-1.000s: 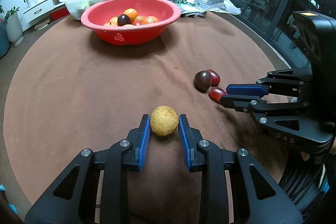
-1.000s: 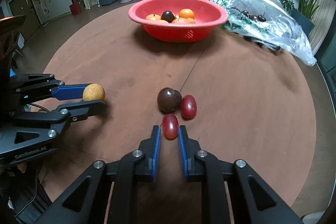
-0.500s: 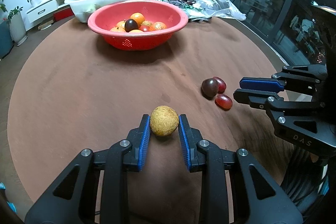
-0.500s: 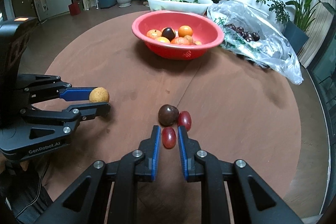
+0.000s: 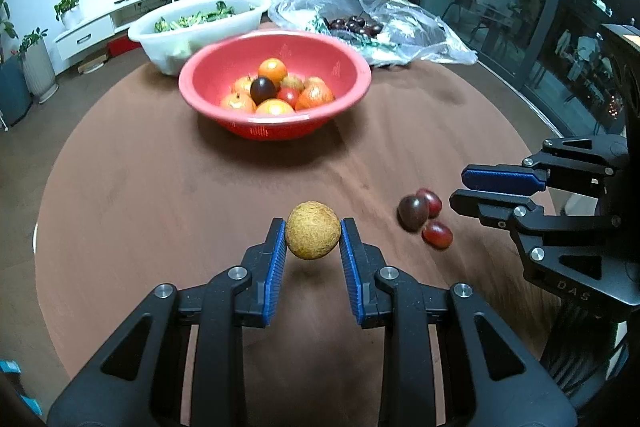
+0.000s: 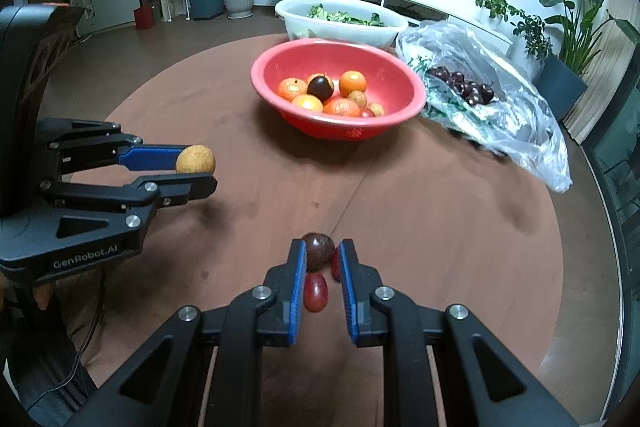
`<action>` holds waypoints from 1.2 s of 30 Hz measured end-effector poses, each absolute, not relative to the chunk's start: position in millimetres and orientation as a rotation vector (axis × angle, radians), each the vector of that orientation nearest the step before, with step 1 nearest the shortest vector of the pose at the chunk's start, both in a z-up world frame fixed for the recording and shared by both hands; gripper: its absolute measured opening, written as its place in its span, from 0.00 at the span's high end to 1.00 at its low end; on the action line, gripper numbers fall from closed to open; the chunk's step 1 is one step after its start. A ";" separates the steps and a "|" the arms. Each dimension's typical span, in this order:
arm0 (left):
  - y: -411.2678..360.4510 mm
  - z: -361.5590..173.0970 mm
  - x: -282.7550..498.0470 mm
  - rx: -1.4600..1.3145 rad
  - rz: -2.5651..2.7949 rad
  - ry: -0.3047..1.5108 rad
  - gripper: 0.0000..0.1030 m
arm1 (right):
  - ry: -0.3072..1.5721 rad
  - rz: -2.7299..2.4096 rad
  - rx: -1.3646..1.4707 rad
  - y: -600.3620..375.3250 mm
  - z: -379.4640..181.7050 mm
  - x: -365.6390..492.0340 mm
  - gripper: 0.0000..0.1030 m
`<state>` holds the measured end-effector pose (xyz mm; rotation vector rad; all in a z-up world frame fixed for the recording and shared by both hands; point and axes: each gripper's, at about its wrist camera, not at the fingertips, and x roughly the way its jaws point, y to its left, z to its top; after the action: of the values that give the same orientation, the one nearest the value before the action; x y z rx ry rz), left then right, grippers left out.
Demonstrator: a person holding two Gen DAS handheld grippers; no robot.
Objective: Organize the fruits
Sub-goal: 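Carry both yellow-brown fruits over the red basin and open both tools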
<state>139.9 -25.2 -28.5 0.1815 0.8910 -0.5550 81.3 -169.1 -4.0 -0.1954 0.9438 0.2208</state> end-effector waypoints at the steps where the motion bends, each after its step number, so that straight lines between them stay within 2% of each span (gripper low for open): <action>1: -25.4 -25.8 142.1 0.186 -0.555 0.886 0.75 | 0.941 0.220 -0.198 -169.0 -2.3 82.2 0.81; 16: -38.9 19.4 214.3 0.227 -0.536 0.831 0.75 | 0.860 0.237 -0.141 -192.8 42.5 144.1 0.81; 25: -51.9 -9.5 279.5 0.214 -0.510 0.887 0.75 | 0.879 0.293 -0.091 -186.8 31.8 217.0 0.81; 36: -63.5 -41.1 302.4 0.239 -0.513 0.899 0.75 | 0.954 0.279 -0.105 -174.9 -10.1 264.8 0.81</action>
<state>302.4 -63.5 -41.1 0.2391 0.8991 -0.5129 264.8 -174.9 -10.1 -0.1055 0.9543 0.2795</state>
